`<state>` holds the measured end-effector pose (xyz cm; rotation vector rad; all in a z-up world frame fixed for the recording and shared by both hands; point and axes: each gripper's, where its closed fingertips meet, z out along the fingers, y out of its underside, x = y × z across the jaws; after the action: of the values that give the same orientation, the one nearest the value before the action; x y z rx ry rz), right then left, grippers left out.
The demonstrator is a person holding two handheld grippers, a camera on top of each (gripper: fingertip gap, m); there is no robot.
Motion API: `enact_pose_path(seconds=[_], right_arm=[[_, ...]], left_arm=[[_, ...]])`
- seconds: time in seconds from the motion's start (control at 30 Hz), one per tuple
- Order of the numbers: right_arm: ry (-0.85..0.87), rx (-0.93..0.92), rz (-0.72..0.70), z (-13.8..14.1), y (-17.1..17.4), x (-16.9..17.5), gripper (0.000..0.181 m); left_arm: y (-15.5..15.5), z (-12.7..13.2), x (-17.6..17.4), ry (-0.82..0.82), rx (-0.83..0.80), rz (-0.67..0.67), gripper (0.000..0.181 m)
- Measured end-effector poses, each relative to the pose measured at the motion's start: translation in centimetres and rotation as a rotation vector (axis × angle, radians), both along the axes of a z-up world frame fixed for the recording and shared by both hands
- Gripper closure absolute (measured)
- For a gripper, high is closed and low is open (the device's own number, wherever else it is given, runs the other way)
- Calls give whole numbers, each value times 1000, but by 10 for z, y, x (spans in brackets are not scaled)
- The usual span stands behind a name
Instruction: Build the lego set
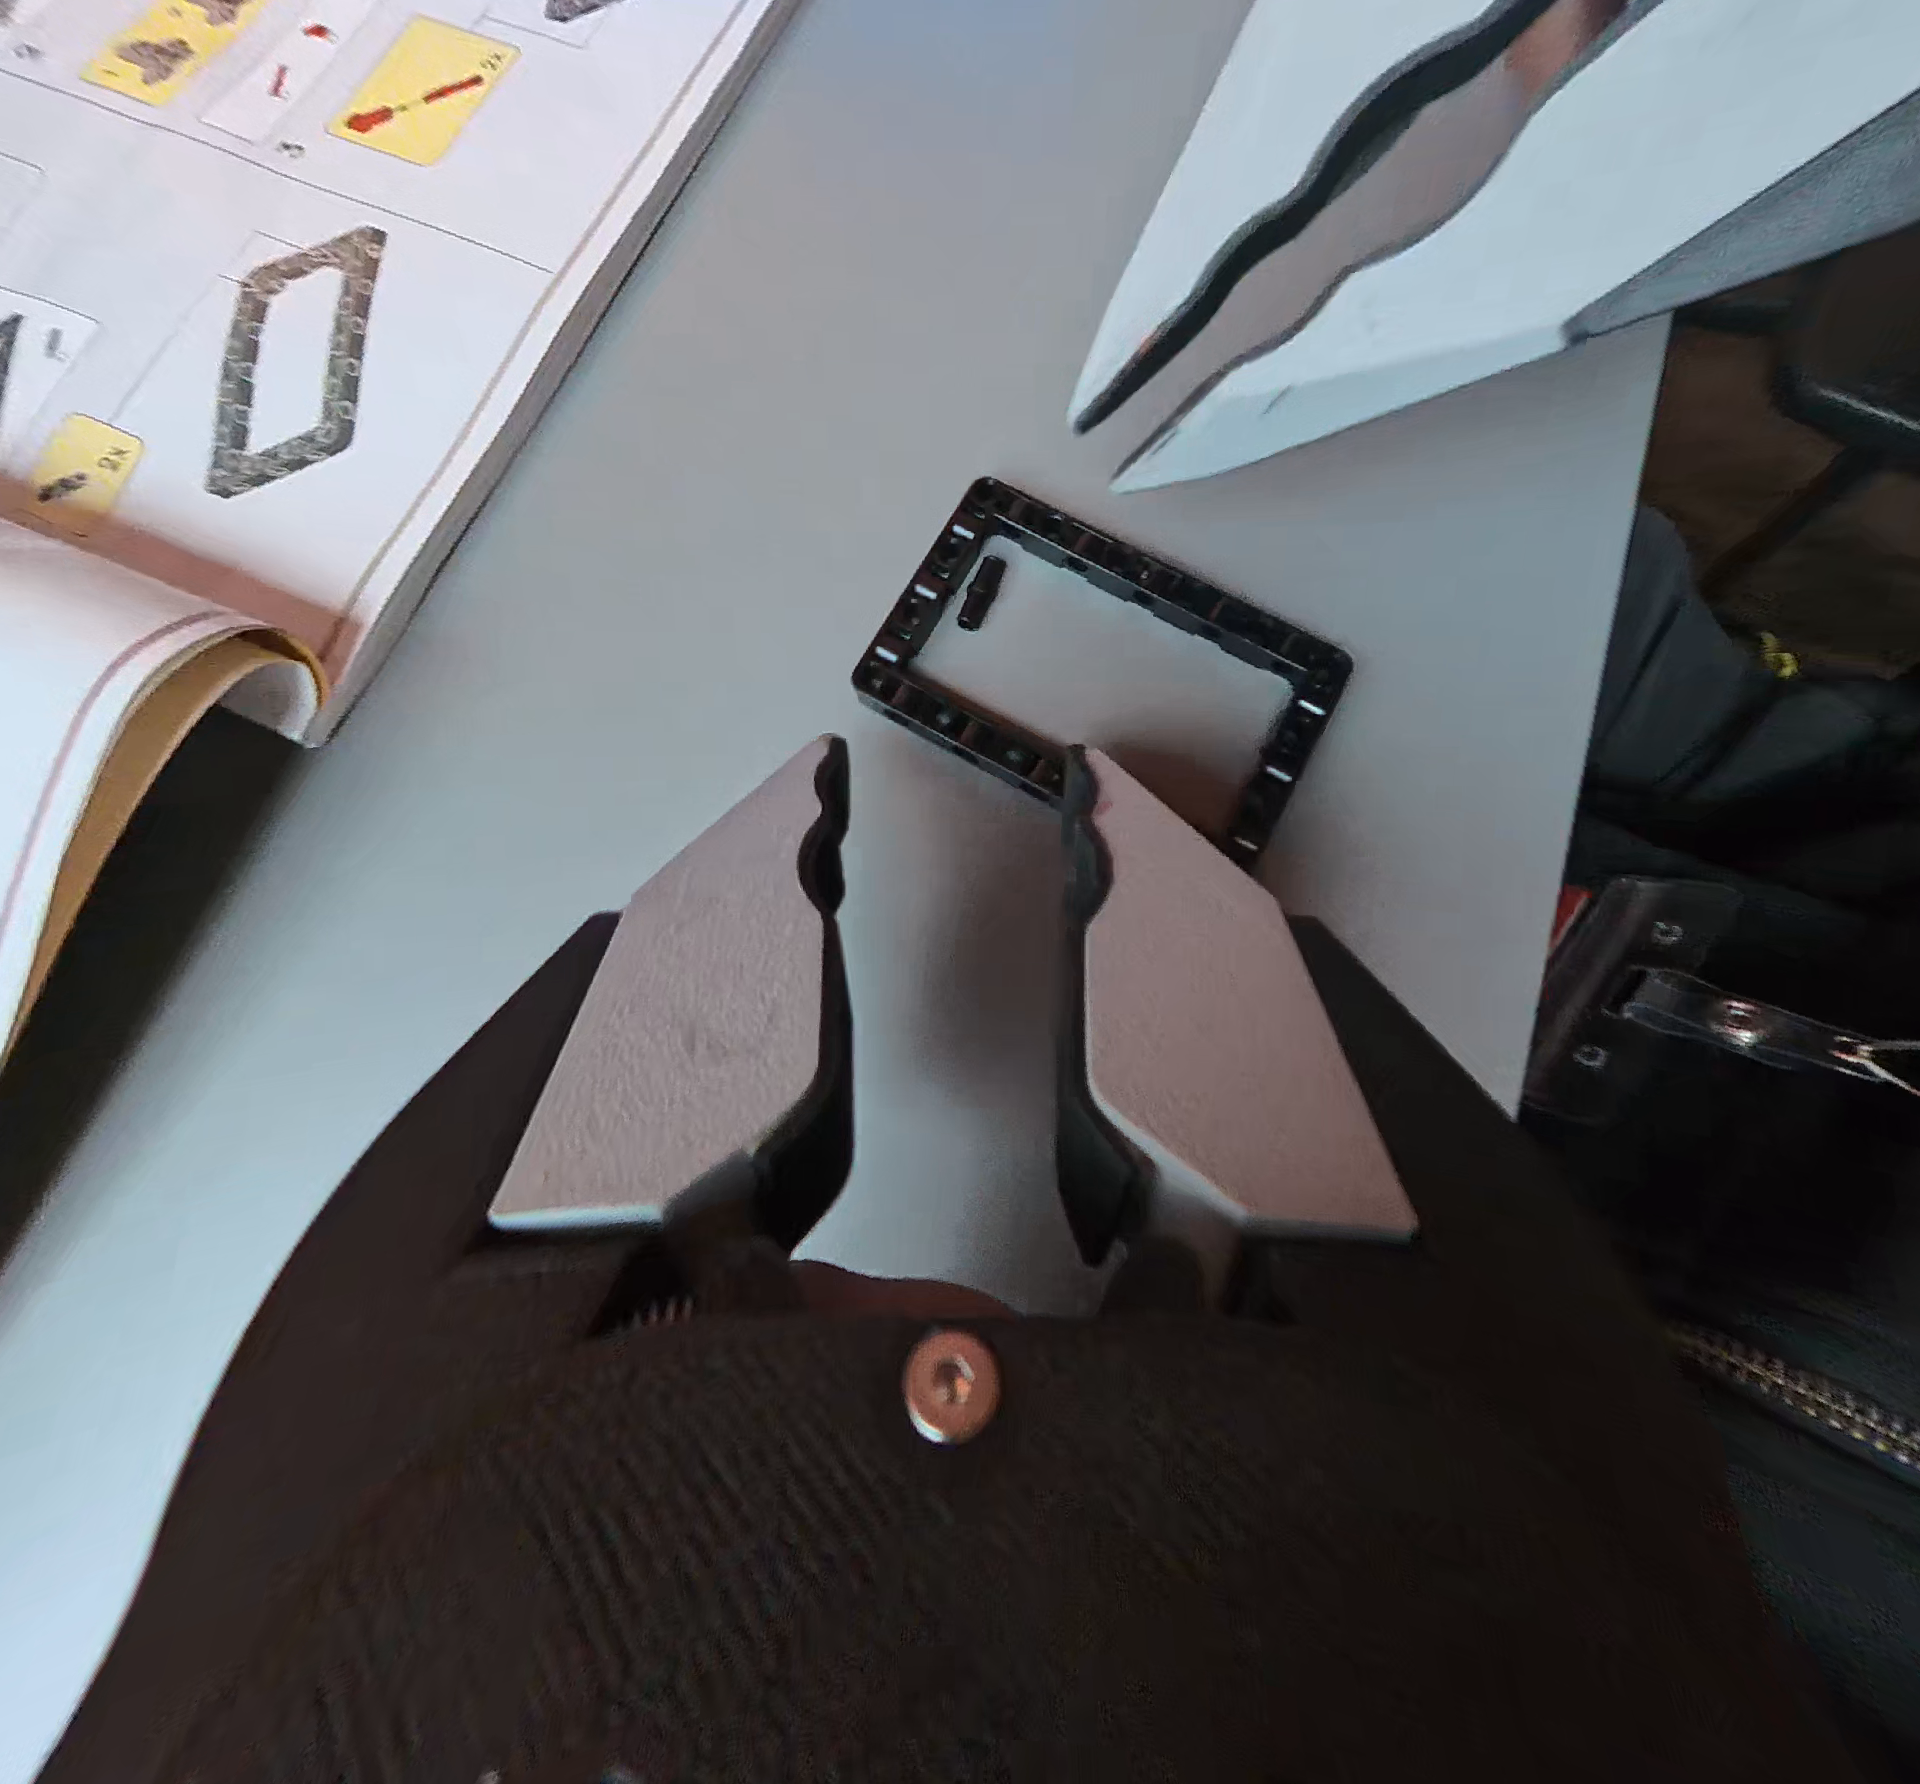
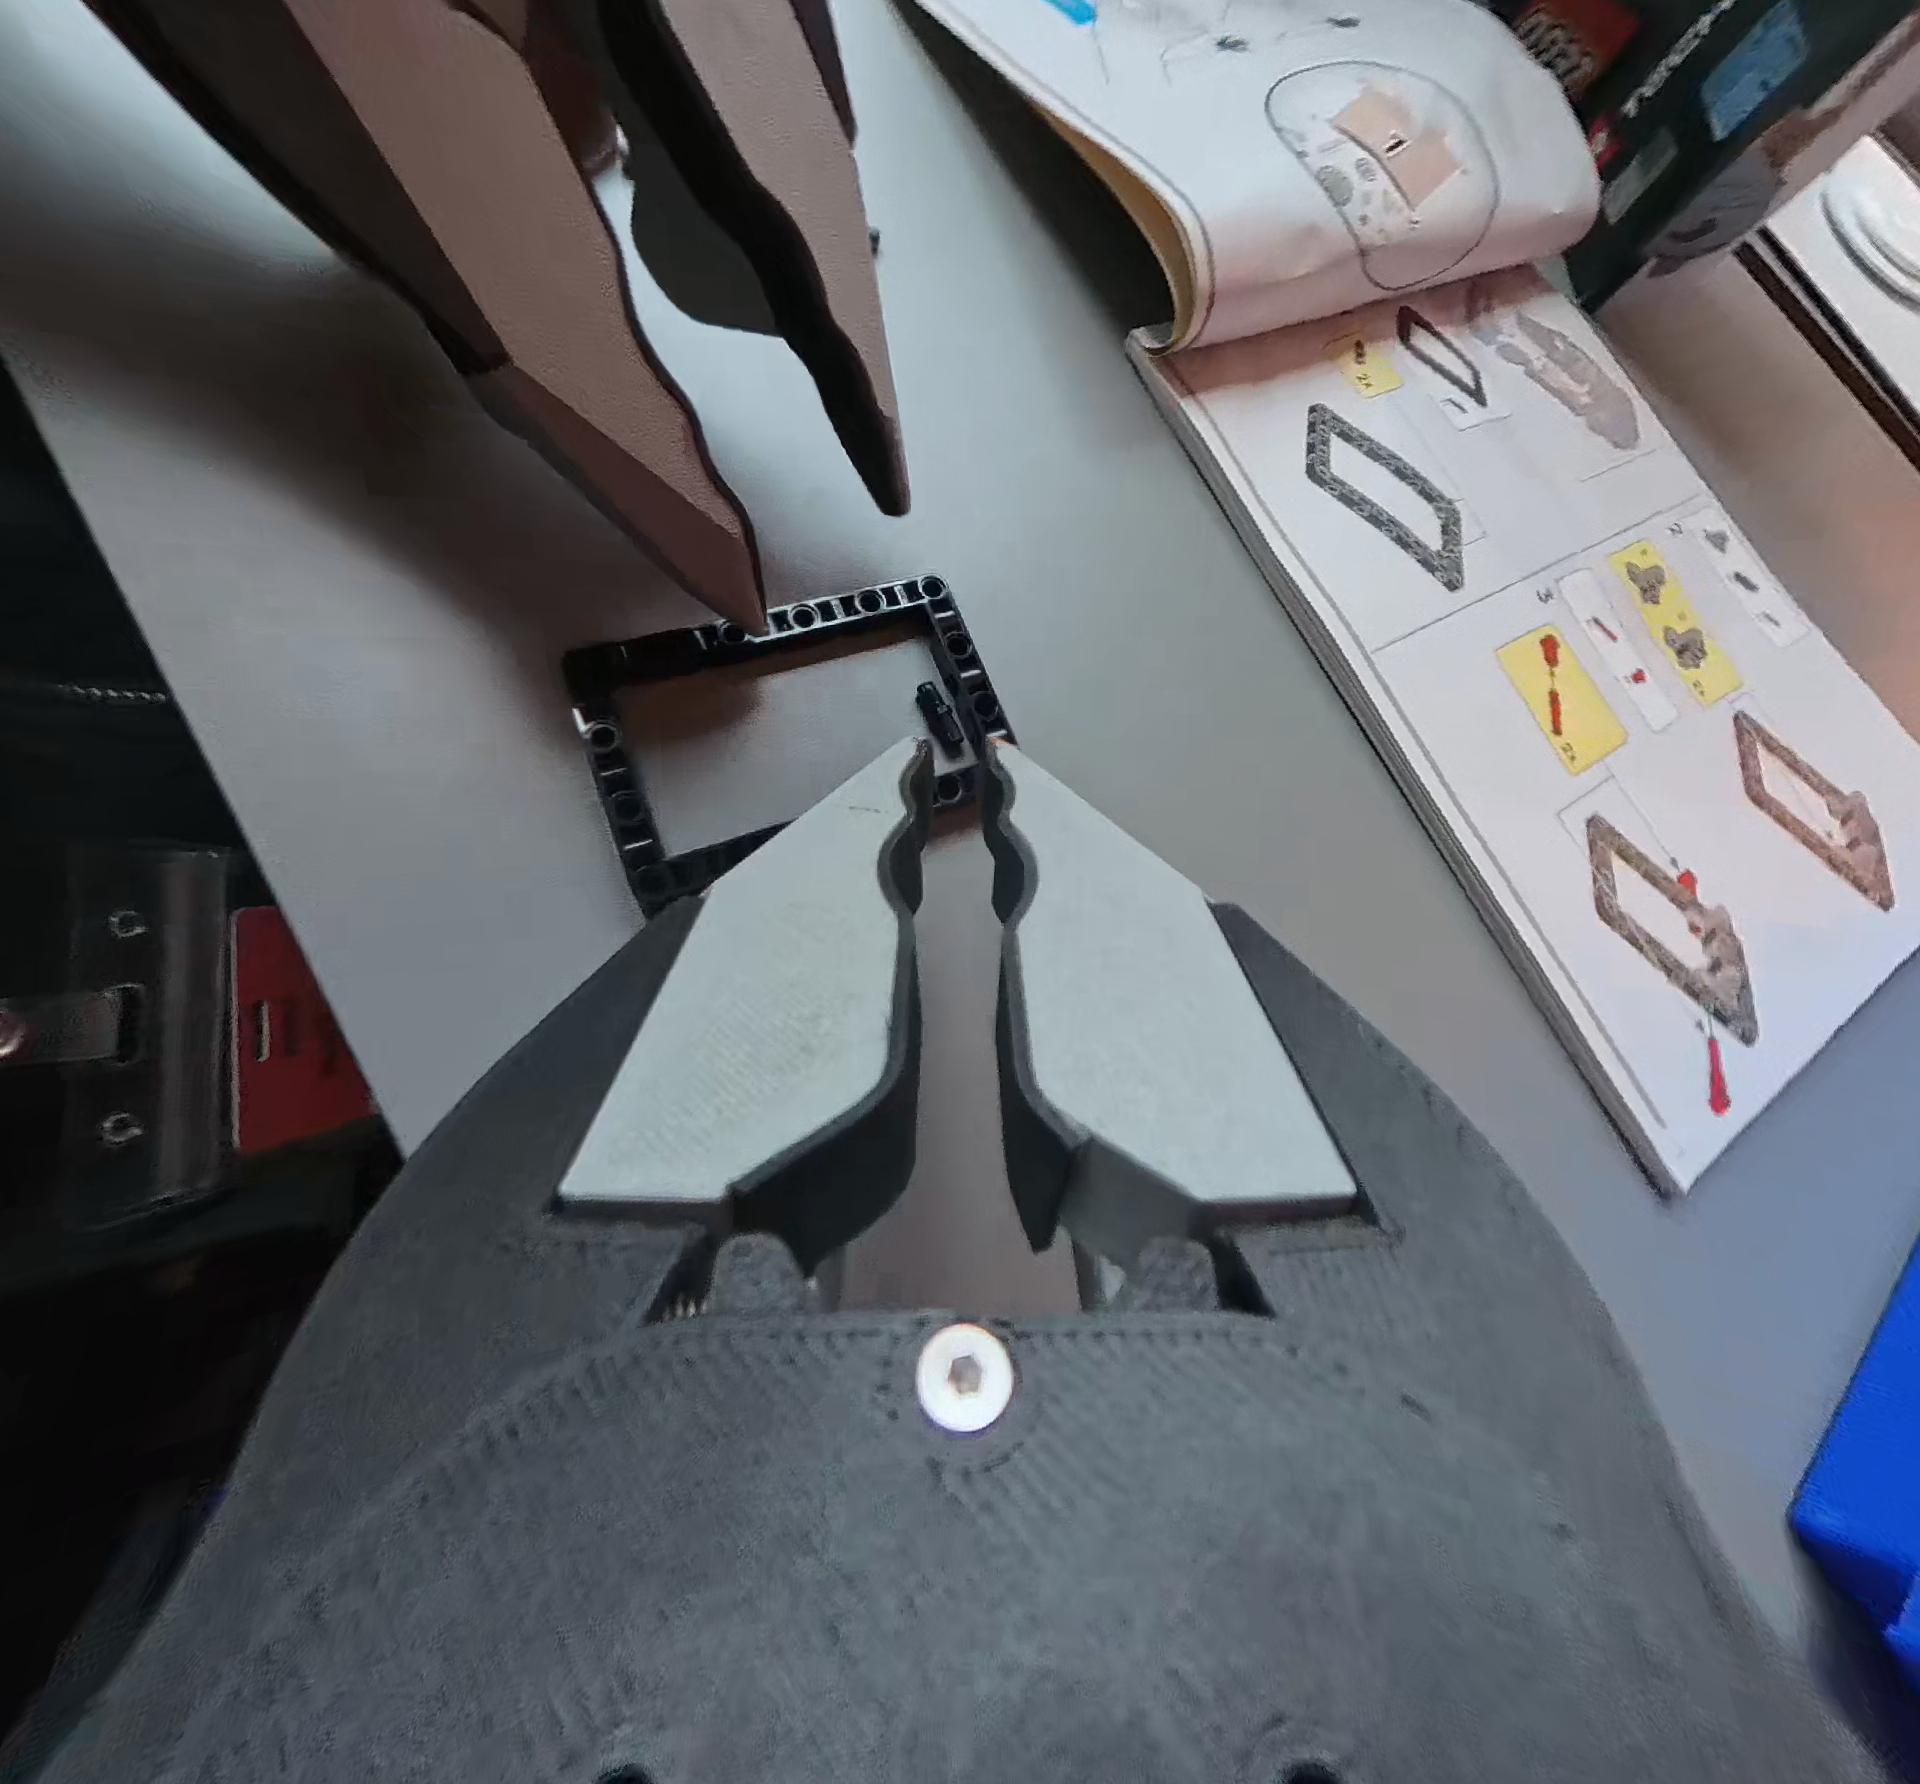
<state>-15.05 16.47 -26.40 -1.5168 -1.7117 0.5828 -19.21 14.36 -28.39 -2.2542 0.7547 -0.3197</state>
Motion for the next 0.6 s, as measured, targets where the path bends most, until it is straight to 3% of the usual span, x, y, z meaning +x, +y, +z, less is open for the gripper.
enact_pose_path(seconds=[0.37, 0.6], right_arm=[[-287, 164, 150, -30, 5, -16, 181], [-329, 182, 157, -33, 5, -19, 181]], left_arm=[[0, -5, 3, -26, -56, -30, 150], [-2, -10, 7, -73, -95, -73, 148]])
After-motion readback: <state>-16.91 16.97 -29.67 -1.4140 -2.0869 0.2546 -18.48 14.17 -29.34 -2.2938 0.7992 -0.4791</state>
